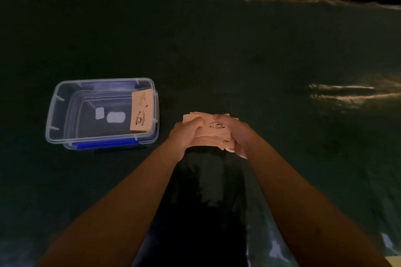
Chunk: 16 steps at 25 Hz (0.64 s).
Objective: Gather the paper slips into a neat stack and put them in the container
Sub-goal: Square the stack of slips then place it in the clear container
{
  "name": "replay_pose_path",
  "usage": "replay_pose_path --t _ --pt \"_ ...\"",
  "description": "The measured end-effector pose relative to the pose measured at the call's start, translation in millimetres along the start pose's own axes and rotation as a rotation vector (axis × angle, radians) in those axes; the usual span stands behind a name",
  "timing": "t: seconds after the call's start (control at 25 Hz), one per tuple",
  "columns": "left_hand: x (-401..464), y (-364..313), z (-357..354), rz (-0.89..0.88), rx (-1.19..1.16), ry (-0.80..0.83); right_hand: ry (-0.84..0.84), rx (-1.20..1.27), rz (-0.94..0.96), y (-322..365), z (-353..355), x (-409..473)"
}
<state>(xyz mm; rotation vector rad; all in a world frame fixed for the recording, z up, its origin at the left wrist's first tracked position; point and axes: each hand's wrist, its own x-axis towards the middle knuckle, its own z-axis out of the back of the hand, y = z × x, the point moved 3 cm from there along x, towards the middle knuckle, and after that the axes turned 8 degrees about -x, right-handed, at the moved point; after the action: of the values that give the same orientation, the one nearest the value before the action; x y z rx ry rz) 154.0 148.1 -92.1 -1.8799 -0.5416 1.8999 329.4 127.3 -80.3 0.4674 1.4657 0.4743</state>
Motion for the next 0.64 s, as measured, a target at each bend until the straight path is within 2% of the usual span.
replay_pose_path --t 0.12,0.32,0.48,0.56,0.64 --pt "-3.0 7.0 8.5 -0.053 -0.116 0.050 0.035 0.047 -0.015 -14.6 -5.3 -3.9" --pt "-17.7 25.3 11.8 -0.081 -0.470 0.081 0.026 0.307 0.003 -40.3 -28.7 -15.1" --pt "-29.4 36.8 13.6 -0.107 -0.734 0.141 0.059 0.489 0.112 -51.0 -41.7 -27.6" --pt "-37.0 41.3 9.5 -0.120 -0.765 0.175 0.070 0.515 0.156 -57.2 -45.1 -33.3" --pt "-44.2 44.1 2.3 -0.131 -0.677 0.224 0.056 0.396 0.163 -60.8 -44.3 -40.2"
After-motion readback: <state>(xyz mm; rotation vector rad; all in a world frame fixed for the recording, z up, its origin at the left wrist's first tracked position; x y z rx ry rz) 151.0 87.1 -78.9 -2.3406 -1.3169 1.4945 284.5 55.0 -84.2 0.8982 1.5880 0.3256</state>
